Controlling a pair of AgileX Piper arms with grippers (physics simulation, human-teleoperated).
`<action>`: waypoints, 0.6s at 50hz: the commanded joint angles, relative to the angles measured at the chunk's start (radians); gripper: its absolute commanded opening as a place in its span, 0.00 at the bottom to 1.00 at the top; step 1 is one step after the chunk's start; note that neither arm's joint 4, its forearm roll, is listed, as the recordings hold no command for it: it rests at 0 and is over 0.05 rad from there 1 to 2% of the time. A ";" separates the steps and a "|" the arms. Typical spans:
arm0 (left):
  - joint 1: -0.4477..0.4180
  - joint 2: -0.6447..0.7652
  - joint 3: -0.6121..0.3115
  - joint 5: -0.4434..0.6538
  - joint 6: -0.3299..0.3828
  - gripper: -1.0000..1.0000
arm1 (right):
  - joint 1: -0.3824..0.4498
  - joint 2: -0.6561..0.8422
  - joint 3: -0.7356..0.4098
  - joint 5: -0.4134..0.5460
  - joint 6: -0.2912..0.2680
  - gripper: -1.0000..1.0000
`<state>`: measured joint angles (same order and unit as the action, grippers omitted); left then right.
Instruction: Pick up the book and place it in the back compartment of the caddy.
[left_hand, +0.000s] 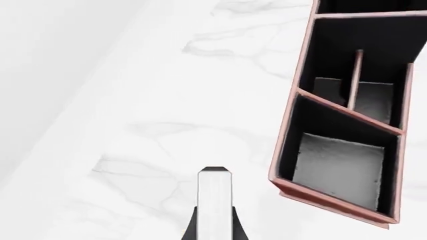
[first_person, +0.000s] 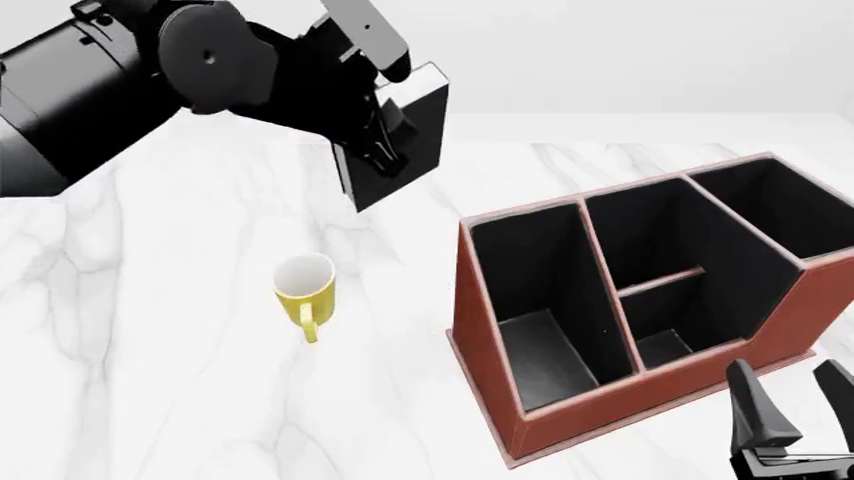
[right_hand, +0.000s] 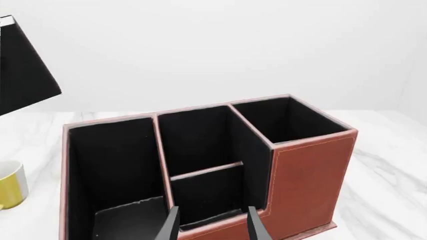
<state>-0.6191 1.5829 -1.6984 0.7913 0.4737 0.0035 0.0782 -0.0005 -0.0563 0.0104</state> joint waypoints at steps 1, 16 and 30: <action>-0.051 0.027 -0.225 0.112 0.045 0.00 | 0.001 0.004 0.000 -0.004 0.002 1.00; -0.208 0.128 -0.483 0.175 0.023 0.00 | 0.001 -0.001 0.000 0.001 0.003 1.00; -0.329 0.209 -0.493 0.053 -0.023 0.00 | 0.001 -0.011 0.000 0.008 0.000 1.00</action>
<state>-0.8629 1.7397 -2.1374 0.9027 0.4672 0.0044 0.0748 -0.0005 -0.0542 0.0117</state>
